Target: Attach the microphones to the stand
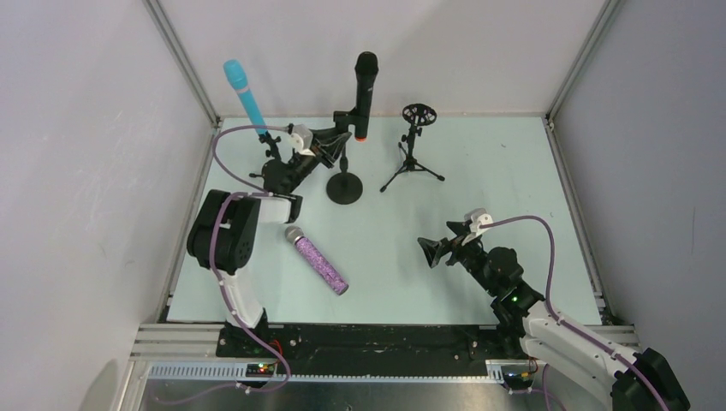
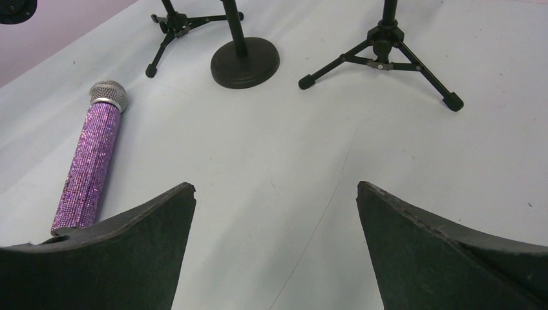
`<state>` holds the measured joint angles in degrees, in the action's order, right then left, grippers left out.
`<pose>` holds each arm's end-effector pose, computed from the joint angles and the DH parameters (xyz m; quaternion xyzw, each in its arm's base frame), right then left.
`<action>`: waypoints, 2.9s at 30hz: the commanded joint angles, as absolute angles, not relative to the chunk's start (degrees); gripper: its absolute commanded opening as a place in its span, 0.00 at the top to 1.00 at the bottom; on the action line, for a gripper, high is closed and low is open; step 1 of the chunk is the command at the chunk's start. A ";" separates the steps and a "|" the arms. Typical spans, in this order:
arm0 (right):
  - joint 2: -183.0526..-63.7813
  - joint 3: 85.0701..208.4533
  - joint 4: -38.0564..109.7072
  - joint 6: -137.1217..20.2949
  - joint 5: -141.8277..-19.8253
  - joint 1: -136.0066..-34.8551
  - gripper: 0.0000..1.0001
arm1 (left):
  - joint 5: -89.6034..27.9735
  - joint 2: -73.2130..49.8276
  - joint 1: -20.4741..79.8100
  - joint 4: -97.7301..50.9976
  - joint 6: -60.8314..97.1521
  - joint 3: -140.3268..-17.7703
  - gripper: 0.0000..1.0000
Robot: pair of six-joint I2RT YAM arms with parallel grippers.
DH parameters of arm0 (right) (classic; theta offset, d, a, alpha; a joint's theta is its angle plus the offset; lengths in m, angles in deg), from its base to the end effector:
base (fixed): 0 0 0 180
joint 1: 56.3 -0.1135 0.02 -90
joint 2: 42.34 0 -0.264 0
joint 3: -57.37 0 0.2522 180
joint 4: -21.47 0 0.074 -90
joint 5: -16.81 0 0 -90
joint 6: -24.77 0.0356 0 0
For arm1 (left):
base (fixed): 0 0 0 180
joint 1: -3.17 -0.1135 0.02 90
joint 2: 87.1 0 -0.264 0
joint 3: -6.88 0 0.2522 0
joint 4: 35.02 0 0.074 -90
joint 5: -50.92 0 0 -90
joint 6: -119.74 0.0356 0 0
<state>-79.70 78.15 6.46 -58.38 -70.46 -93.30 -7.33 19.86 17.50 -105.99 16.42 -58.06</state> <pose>0.1299 0.0958 0.1987 -0.1703 0.6962 0.2445 0.6531 0.3593 -0.1111 0.2477 0.2399 0.4864 -0.3329 0.7714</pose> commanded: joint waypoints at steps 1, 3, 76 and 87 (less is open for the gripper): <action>-79.90 77.87 3.23 -58.12 -70.77 -93.09 0.00 | -5.61 16.59 17.18 -109.77 19.11 -55.98 0.78; -79.88 77.89 3.24 -58.07 -70.89 -93.05 0.01 | -5.22 16.13 17.16 -109.77 19.29 -55.37 0.69; -85.60 80.48 3.39 -50.32 -70.28 -93.31 0.01 | -24.02 -32.30 22.73 -46.16 2.44 -32.11 0.00; -89.62 86.36 8.35 -50.45 -66.29 -93.23 0.01 | -37.25 -33.55 26.81 -13.24 18.34 -46.34 0.00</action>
